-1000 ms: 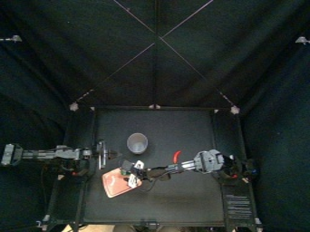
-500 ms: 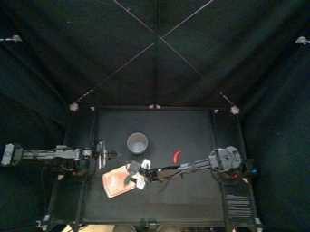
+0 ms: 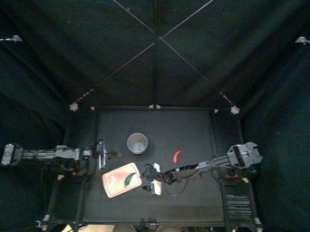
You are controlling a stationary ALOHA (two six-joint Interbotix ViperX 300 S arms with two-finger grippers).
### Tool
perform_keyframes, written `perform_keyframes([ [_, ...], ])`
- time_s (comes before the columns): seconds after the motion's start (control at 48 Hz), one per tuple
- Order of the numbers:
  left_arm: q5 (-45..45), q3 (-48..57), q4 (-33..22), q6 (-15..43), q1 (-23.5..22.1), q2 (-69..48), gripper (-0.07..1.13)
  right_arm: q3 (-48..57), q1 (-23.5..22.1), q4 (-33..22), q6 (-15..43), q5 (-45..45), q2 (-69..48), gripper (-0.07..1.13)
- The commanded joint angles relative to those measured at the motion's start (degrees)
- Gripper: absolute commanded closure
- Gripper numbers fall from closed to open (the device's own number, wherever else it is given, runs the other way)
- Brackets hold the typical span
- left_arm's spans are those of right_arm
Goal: Pick the green pepper then place it on the pink plate
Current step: Drop green pepper on the pink plate and return to neutral
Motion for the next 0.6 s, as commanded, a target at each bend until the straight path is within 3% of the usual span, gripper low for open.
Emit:
perform_keyframes([
  [0.021, -0.5, -1.2, 0.0, 0.2, 0.1, 0.3, 0.95, 4.2, -2.1, -0.9, 0.0, -4.3, -5.7, 0.14],
  [0.417, -0.8, -1.0, 0.8, 0.2, 0.5, 0.2, 0.95, 22.8, -14.9, -1.8, -0.5, -26.5, -17.1, 0.14],
  [0.604, -0.8, -0.9, 0.8, 0.2, 0.6, 0.2, 0.95, 27.6, -17.8, -1.4, -3.8, -33.6, -20.3, 0.15],
])
